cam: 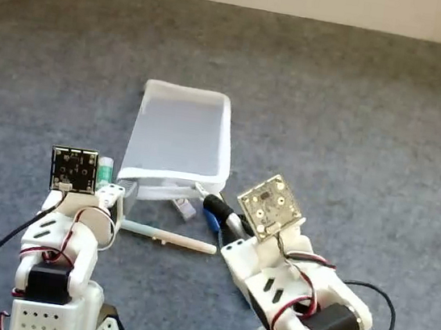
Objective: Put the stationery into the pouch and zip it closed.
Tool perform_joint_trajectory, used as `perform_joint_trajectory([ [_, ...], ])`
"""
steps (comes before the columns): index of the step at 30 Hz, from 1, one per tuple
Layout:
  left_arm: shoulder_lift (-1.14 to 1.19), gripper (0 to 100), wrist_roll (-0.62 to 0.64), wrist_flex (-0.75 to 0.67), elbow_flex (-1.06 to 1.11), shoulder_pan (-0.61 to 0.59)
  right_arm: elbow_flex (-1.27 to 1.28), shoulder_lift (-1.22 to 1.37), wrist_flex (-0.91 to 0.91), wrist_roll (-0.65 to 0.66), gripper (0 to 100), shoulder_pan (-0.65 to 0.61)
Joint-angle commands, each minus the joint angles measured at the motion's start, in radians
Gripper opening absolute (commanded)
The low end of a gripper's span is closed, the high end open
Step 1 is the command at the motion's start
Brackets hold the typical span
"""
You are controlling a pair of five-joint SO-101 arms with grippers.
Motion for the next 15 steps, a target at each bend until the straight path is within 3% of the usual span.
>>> perform_joint_trajectory([
  [1, -0.005, 25, -0.031, -0.025, -0.007, -0.007, -0.093, -0.019, 0.038, 0.012, 0.6, -0.012],
  [6, -0.004, 24, -0.032, -0.025, -0.005, -0.007, -0.090, -0.019, 0.050, 0.012, 0.6, -0.012],
  [15, -0.005, 1, -0.043, -0.020, -0.028, -0.013, -0.085, -0.019, 0.041, 0.012, 2.2, -0.012],
])
